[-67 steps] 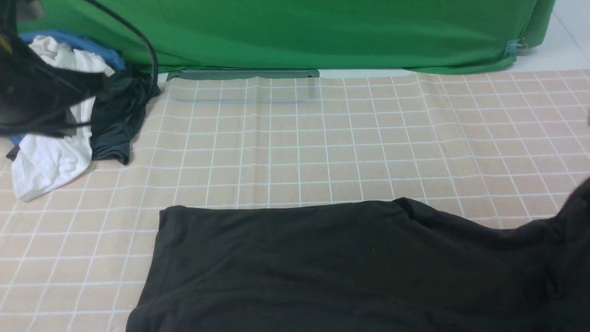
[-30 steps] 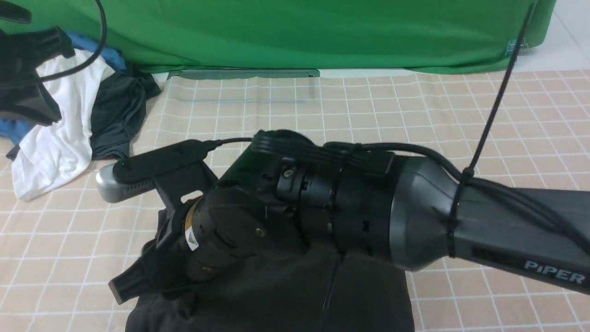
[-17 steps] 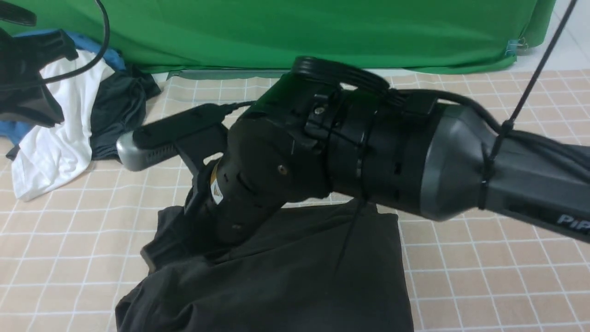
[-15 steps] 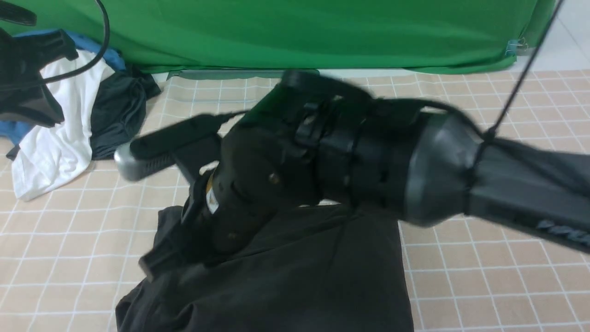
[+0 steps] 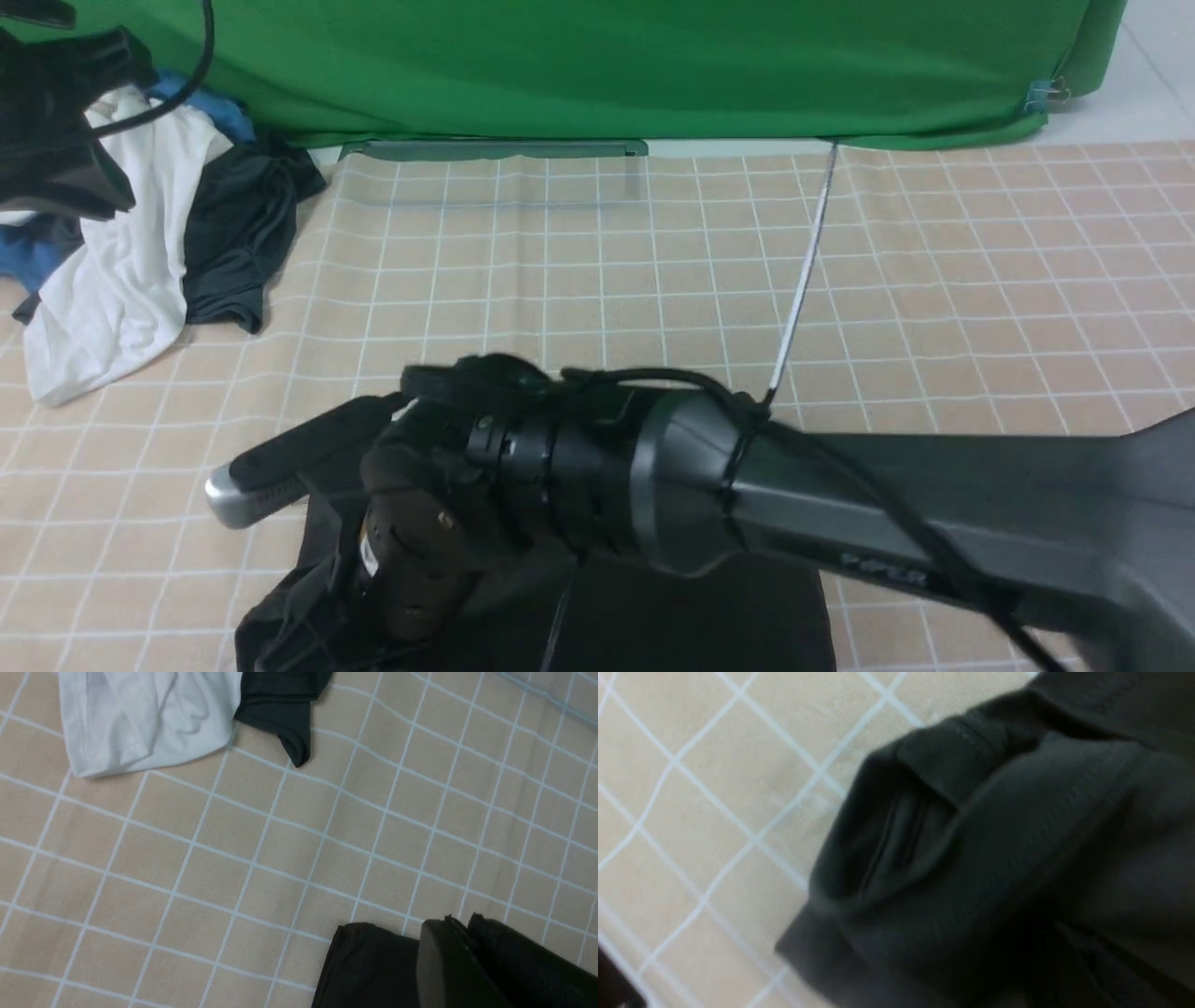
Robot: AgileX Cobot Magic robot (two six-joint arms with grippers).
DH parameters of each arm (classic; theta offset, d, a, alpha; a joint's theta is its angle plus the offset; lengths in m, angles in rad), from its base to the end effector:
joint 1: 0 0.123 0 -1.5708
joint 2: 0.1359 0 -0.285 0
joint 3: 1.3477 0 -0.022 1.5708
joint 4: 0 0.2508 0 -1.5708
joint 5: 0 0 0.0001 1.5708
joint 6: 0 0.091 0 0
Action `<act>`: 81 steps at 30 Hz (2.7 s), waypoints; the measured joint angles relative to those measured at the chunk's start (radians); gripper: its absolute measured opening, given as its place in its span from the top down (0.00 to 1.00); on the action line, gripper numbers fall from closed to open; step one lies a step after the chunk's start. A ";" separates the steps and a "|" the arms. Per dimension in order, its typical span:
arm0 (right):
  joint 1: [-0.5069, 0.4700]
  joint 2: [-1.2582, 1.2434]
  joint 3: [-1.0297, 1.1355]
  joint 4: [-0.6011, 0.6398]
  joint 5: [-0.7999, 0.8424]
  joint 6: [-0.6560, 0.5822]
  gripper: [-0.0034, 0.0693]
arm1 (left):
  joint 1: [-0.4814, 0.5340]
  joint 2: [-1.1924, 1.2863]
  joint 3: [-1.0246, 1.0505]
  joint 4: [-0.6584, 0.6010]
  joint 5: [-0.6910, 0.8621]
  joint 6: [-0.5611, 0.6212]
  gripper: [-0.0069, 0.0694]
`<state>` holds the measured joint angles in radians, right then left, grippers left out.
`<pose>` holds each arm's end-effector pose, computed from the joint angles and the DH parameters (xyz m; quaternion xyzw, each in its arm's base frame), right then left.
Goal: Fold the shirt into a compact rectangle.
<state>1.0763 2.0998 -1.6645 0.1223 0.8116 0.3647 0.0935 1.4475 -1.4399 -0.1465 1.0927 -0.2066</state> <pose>0.2091 0.4048 0.1994 -0.3103 0.9271 0.1735 0.1188 0.2996 0.0162 0.3734 -0.1577 0.9459 -0.0871 0.2700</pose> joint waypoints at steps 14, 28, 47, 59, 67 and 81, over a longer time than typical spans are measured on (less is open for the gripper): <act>-0.184 -0.475 0.427 -0.145 0.279 -0.084 0.92 | 0.000 -0.001 -0.064 -0.101 0.086 0.047 0.86; -0.215 -0.529 0.901 -0.067 -0.159 -0.016 0.92 | 0.000 -0.001 -0.064 -0.090 0.086 0.059 0.86; -0.225 -1.724 0.969 -0.373 -0.157 -0.140 0.92 | 0.001 -0.001 -0.064 -0.093 0.086 0.073 0.86; -0.225 -1.866 1.232 -0.422 -0.677 -0.148 0.92 | 0.001 -0.001 -0.064 -0.097 0.076 0.073 0.86; -0.225 -1.868 1.232 -0.424 -0.679 -0.148 0.91 | 0.001 -0.001 -0.064 -0.122 0.029 0.072 0.86; -0.225 -1.869 1.232 -0.425 -0.679 -0.148 0.87 | 0.001 -0.001 -0.064 -0.157 0.008 0.050 0.86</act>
<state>0.8517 0.2309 -0.4321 -0.3026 0.1327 0.2165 0.0946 1.4466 -1.5041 -0.3034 1.1004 -0.1564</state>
